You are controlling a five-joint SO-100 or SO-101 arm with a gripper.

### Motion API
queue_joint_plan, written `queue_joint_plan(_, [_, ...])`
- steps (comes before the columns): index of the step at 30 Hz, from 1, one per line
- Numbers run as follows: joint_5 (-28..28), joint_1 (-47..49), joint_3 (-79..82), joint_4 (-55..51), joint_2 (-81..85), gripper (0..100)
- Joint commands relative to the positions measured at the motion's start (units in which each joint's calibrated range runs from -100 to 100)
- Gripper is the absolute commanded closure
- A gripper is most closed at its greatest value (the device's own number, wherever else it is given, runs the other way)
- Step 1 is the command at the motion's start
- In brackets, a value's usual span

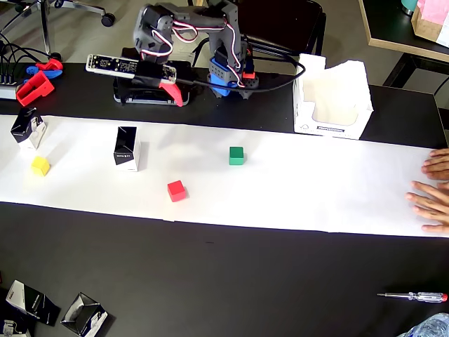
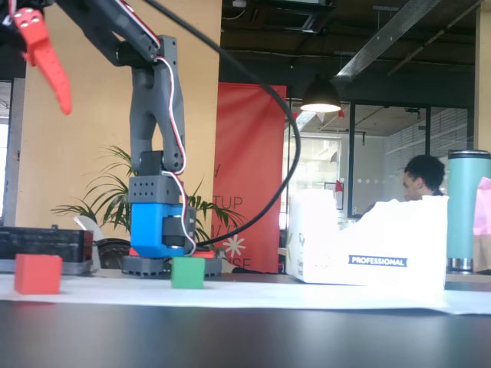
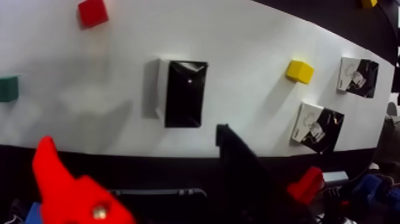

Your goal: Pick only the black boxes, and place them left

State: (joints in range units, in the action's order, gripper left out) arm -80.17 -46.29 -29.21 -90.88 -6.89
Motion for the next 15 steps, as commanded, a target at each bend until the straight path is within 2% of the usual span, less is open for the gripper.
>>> queue_joint_plan(1, [-0.93,-1.92,-4.83,2.96,-1.05,48])
queue_joint_plan(15, [-0.46,-2.35,-4.47,3.91,-11.8,49])
